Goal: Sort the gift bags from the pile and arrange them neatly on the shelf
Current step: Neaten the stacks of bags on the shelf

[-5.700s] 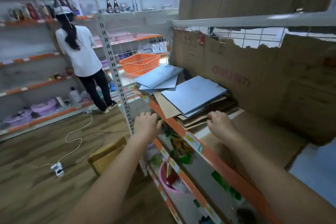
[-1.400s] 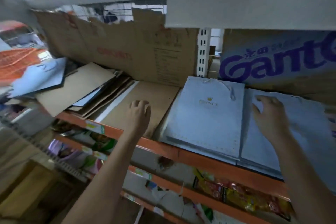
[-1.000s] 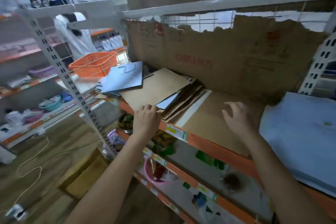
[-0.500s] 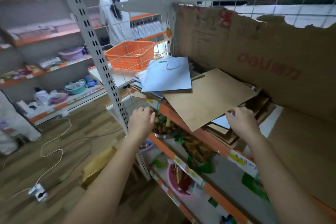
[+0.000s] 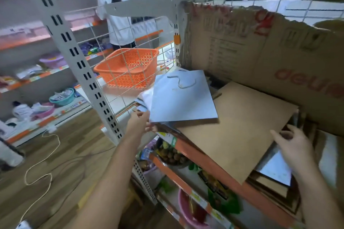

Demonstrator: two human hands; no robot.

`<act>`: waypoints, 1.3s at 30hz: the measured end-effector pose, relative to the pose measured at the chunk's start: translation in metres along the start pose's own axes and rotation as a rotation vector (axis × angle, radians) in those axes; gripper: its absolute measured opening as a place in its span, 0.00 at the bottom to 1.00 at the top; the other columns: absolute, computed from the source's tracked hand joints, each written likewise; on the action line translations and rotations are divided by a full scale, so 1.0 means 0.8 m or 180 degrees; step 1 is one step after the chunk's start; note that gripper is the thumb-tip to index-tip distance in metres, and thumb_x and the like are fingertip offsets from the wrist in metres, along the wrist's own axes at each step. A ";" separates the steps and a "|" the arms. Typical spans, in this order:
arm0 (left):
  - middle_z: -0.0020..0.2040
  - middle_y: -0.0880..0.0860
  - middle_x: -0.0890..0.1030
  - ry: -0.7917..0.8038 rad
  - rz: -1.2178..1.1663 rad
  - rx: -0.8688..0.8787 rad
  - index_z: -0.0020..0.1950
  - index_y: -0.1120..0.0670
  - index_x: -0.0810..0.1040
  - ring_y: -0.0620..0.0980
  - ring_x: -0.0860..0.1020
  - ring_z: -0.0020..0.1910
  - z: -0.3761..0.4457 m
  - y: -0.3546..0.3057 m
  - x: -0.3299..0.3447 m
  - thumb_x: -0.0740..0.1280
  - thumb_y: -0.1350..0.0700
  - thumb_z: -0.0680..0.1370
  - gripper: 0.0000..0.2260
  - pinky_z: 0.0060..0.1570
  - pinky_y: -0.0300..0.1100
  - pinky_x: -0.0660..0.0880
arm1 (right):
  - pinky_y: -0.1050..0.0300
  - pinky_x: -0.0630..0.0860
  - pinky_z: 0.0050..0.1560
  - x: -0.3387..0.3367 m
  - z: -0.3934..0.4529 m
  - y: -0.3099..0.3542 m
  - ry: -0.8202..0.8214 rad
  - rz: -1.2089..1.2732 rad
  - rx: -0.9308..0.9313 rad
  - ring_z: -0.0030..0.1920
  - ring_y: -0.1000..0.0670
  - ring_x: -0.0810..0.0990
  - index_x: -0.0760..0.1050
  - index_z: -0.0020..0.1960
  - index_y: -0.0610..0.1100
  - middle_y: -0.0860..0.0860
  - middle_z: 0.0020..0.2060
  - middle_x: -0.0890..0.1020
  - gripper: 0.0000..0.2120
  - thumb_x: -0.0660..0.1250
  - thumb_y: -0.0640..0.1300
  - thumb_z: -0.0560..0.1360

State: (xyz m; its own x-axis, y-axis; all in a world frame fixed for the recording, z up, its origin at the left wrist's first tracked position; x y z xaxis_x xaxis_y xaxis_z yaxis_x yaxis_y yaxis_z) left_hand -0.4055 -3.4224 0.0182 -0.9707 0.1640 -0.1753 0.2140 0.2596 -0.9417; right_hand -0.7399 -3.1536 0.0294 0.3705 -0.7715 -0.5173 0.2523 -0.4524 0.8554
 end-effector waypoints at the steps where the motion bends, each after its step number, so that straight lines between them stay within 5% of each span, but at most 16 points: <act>1: 0.45 0.57 0.78 0.0118 -0.0378 -0.0166 0.57 0.62 0.72 0.51 0.78 0.36 0.004 -0.001 0.003 0.63 0.56 0.79 0.11 0.30 0.40 0.79 | 0.52 0.68 0.55 0.000 -0.001 0.001 -0.0027 0.0375 0.0098 0.61 0.44 0.73 0.66 0.70 0.39 0.46 0.55 0.76 0.25 0.66 0.45 0.76; 5: 0.48 0.57 0.78 0.0763 -0.1341 -0.0675 0.61 0.61 0.70 0.52 0.80 0.41 0.018 -0.016 0.026 0.62 0.59 0.80 0.11 0.36 0.49 0.82 | 0.63 0.78 0.49 0.022 -0.014 0.010 0.0362 0.2384 0.0713 0.59 0.48 0.78 0.72 0.64 0.40 0.46 0.57 0.79 0.17 0.65 0.39 0.75; 8: 0.42 0.58 0.75 0.1440 -0.0903 -0.0512 0.62 0.63 0.68 0.48 0.79 0.28 0.025 -0.033 0.050 0.56 0.58 0.82 0.12 0.21 0.42 0.77 | 0.65 0.80 0.36 0.049 -0.030 0.022 0.0573 0.3047 0.0939 0.43 0.54 0.84 0.74 0.58 0.43 0.47 0.52 0.81 0.14 0.66 0.38 0.73; 11: 0.41 0.60 0.73 0.1532 -0.0342 -0.0180 0.67 0.67 0.65 0.53 0.76 0.27 0.042 -0.043 0.060 0.61 0.61 0.78 0.20 0.18 0.38 0.72 | 0.62 0.79 0.29 0.072 -0.050 0.031 0.0499 0.2713 0.0919 0.43 0.52 0.78 0.66 0.62 0.47 0.51 0.46 0.78 0.17 0.60 0.34 0.77; 16: 0.44 0.60 0.74 0.1799 -0.0300 0.0028 0.69 0.62 0.63 0.59 0.74 0.30 0.058 -0.042 0.058 0.61 0.60 0.72 0.25 0.21 0.40 0.70 | 0.53 0.78 0.36 0.064 -0.073 0.034 0.0196 0.2500 0.0901 0.46 0.49 0.78 0.65 0.67 0.47 0.46 0.54 0.78 0.20 0.62 0.36 0.77; 19: 0.54 0.60 0.77 0.1964 -0.0369 0.0288 0.67 0.55 0.67 0.59 0.78 0.45 0.059 -0.041 0.059 0.63 0.60 0.75 0.20 0.35 0.47 0.77 | 0.59 0.80 0.30 0.032 -0.092 0.029 0.0049 0.2386 0.0765 0.41 0.49 0.83 0.68 0.65 0.47 0.48 0.50 0.80 0.36 0.78 0.53 0.61; 21: 0.57 0.57 0.79 0.2082 -0.0375 0.0429 0.66 0.51 0.68 0.58 0.79 0.50 0.054 -0.039 0.060 0.59 0.60 0.80 0.14 0.46 0.49 0.76 | 0.56 0.80 0.34 0.005 -0.111 0.021 -0.0125 0.2183 0.0791 0.43 0.47 0.82 0.68 0.66 0.45 0.48 0.49 0.80 0.34 0.76 0.51 0.64; 23: 0.56 0.55 0.80 0.2206 -0.0301 0.0551 0.62 0.47 0.70 0.56 0.80 0.49 0.045 -0.036 0.066 0.57 0.58 0.81 0.12 0.45 0.48 0.77 | 0.54 0.80 0.37 -0.026 -0.133 0.012 -0.0256 0.1968 0.0797 0.45 0.47 0.82 0.68 0.66 0.46 0.46 0.52 0.80 0.36 0.76 0.54 0.62; 25: 0.54 0.52 0.81 0.2305 -0.0259 0.0614 0.59 0.43 0.71 0.53 0.81 0.48 0.030 -0.037 0.076 0.57 0.56 0.82 0.10 0.43 0.48 0.78 | 0.58 0.80 0.33 -0.058 -0.158 0.007 -0.0432 0.1671 0.0794 0.42 0.51 0.85 0.71 0.60 0.49 0.47 0.50 0.82 0.48 0.80 0.63 0.44; 30: 0.54 0.43 0.79 0.2832 -0.0344 0.0555 0.61 0.40 0.70 0.51 0.79 0.53 -0.024 -0.038 0.115 0.58 0.55 0.82 0.12 0.52 0.52 0.76 | 0.45 0.78 0.51 -0.135 -0.209 -0.031 -0.0856 0.1392 0.0942 0.52 0.43 0.81 0.74 0.61 0.49 0.46 0.52 0.83 0.49 0.78 0.67 0.43; 33: 0.59 0.45 0.78 0.3224 -0.0264 0.0583 0.69 0.46 0.67 0.50 0.78 0.57 -0.065 -0.035 0.143 0.59 0.53 0.81 0.16 0.56 0.53 0.75 | 0.57 0.81 0.38 -0.179 -0.226 -0.053 -0.1124 0.1379 0.0957 0.42 0.51 0.85 0.75 0.57 0.46 0.52 0.43 0.86 0.52 0.79 0.67 0.36; 36: 0.51 0.38 0.78 0.3314 -0.0179 0.0603 0.62 0.41 0.70 0.42 0.77 0.50 -0.102 -0.028 0.175 0.58 0.52 0.81 0.11 0.47 0.44 0.75 | 0.63 0.79 0.30 -0.215 -0.232 -0.074 -0.1205 0.1517 0.0998 0.34 0.54 0.84 0.75 0.56 0.42 0.54 0.35 0.86 0.46 0.81 0.59 0.43; 39: 0.52 0.38 0.78 0.3262 -0.0113 0.0616 0.60 0.40 0.70 0.43 0.77 0.52 -0.129 -0.021 0.203 0.58 0.52 0.82 0.10 0.46 0.43 0.74 | 0.58 0.80 0.37 -0.260 -0.220 -0.104 -0.1256 0.1472 0.1067 0.38 0.49 0.84 0.75 0.58 0.41 0.49 0.40 0.86 0.35 0.79 0.54 0.56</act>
State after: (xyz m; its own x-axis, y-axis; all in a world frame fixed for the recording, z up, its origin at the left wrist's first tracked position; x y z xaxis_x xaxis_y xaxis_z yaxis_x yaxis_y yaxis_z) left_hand -0.5558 -3.3015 0.0352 -0.3993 0.9118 0.0959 0.0782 0.1381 -0.9873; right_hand -0.6805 -2.8772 0.0611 0.0045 -0.9946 -0.1035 -0.1663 -0.1028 0.9807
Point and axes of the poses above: each hand's wrist, its own z-axis towards the middle knuckle, its own x-axis out of the palm, y = z × x, the point moved 7 cm from there along z, towards the middle knuckle
